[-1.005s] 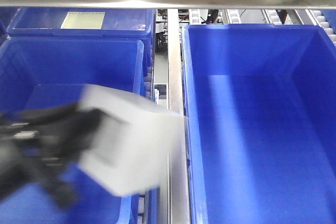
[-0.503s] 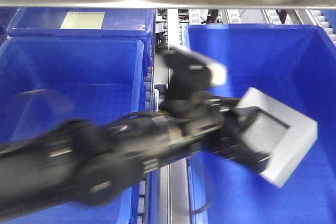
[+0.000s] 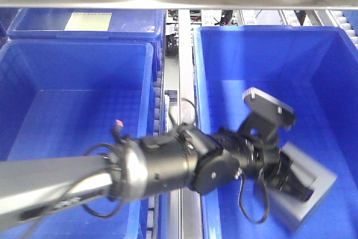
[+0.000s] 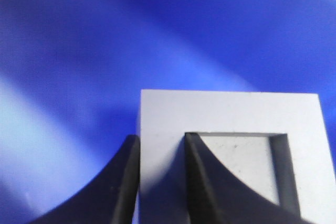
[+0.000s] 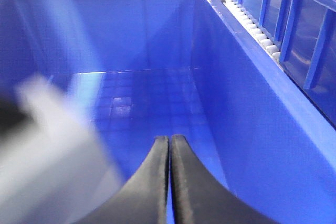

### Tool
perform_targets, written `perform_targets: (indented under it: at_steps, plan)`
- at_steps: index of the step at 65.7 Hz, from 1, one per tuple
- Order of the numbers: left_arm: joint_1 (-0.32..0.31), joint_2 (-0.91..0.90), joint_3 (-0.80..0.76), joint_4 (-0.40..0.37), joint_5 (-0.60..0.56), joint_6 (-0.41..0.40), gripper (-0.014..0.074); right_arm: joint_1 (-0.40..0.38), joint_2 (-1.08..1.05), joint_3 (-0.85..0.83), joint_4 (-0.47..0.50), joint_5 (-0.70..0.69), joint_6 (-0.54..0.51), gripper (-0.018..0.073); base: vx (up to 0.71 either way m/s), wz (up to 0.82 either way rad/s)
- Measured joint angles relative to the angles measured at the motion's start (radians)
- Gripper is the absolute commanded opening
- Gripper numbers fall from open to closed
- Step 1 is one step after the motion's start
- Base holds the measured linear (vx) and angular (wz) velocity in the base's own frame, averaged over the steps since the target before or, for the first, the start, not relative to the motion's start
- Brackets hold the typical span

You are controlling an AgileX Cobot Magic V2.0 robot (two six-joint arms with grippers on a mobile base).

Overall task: Sort gray base to blue bin
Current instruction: 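Swing the left arm over the farther blue bin, then lower the block and open the left gripper into the bin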

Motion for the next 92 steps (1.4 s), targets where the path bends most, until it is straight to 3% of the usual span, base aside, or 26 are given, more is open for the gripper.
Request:
perform_targets:
  at_steps: [11, 29, 42, 48, 59, 68, 92]
  plan:
    - [0.000, 0.044, -0.001, 0.001, 0.037, 0.005, 0.0163, 0.000, 0.000, 0.000, 0.000, 0.000, 0.000, -0.0005, 0.00, 0.00]
    - [0.000, 0.049, -0.010, 0.000, 0.033, 0.007, 0.0400, 0.000, 0.000, 0.000, 0.000, 0.000, 0.000, -0.0005, 0.00, 0.00]
    - [0.001, 0.046, -0.011, 0.000, 0.032, 0.007, 0.0449, 0.000, 0.000, 0.000, 0.000, 0.000, 0.000, -0.0005, 0.00, 0.00]
    - [0.001, 0.027, -0.011, 0.000, 0.055, 0.007, 0.0401, 0.000, 0.000, 0.000, 0.000, 0.000, 0.000, -0.0005, 0.00, 0.00]
    - [0.001, -0.039, -0.001, 0.000, 0.100, 0.055, -0.0010, 0.000, 0.000, 0.000, 0.000, 0.001, 0.000, -0.0005, 0.00, 0.00]
    - [0.001, -0.125, 0.061, 0.000, 0.095, 0.096, -0.0008, 0.000, 0.000, 0.000, 0.000, 0.001, 0.000, -0.0005, 0.00, 0.00]
    - [0.001, -0.474, 0.392, -0.002, -0.035, 0.100, -0.0008, 0.000, 0.000, 0.000, 0.000, 0.002, 0.000, -0.0005, 0.00, 0.00]
